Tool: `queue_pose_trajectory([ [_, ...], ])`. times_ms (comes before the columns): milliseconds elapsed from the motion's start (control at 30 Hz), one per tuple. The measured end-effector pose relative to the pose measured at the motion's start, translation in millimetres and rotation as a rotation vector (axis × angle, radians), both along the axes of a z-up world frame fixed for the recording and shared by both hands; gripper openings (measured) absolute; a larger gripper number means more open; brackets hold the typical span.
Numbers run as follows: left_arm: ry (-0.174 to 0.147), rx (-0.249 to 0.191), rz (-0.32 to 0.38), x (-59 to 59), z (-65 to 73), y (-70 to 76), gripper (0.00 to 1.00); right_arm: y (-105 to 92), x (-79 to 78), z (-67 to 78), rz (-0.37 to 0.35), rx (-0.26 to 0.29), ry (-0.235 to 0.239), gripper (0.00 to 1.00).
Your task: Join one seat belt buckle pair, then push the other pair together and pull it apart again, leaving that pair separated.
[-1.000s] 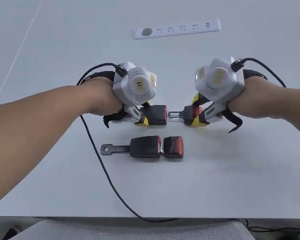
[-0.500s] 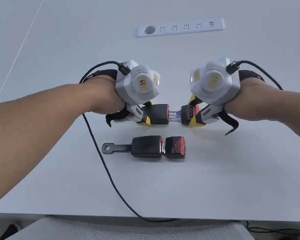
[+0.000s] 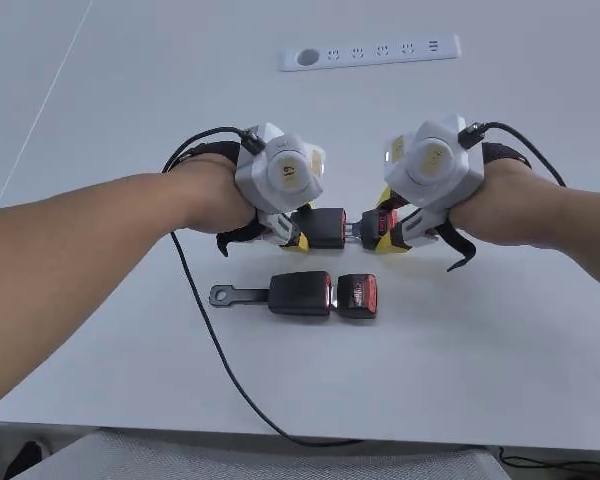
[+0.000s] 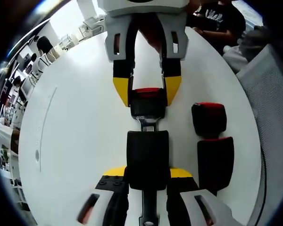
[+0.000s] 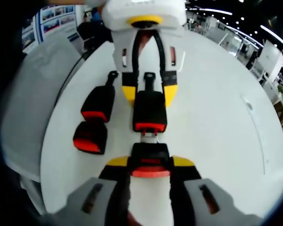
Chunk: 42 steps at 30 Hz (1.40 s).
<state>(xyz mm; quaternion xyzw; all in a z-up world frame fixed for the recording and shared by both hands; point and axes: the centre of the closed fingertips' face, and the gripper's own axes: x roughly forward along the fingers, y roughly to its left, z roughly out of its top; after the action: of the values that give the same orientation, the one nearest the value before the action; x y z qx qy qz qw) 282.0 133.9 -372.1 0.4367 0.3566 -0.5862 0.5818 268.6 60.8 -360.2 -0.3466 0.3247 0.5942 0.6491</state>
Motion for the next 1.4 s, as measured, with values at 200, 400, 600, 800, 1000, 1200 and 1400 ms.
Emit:
queue_pose_trajectory([
  [200, 0.003, 0.003, -0.006, 0.6, -0.5, -1.5, 0.30, 6.9, 0.2, 2.7, 0.004, 0.008, 0.000, 0.29],
  [400, 0.010, 0.006, -0.001, 0.9, -1.3, -0.9, 0.29, 16.5, 2.4, -0.2, -0.013, 0.012, 0.002, 0.29],
  [600, 0.001, 0.016, -0.004, -0.9, -1.5, -1.1, 0.30, 13.5, 2.0, -1.0, -0.007, 0.010, -0.001, 0.29],
  [800, -0.002, 0.007, 0.005, -1.8, -1.0, -1.0, 0.30, 9.9, 1.0, -1.5, -0.008, 0.002, -0.004, 0.30],
  [1000, -0.005, 0.022, -0.001, -2.9, -1.1, -1.6, 0.30, -4.9, 4.5, -3.4, -0.004, -0.024, -0.004, 0.30],
  [1200, -0.003, 0.002, 0.005, -3.4, 0.2, -0.7, 0.30, -5.2, 3.5, -5.5, -0.010, -0.013, 0.007, 0.30],
  [1400, 0.000, 0.014, -0.009, -2.2, -0.9, -0.4, 0.30, -7.4, 2.8, -6.3, -0.008, -0.010, 0.004, 0.31],
])
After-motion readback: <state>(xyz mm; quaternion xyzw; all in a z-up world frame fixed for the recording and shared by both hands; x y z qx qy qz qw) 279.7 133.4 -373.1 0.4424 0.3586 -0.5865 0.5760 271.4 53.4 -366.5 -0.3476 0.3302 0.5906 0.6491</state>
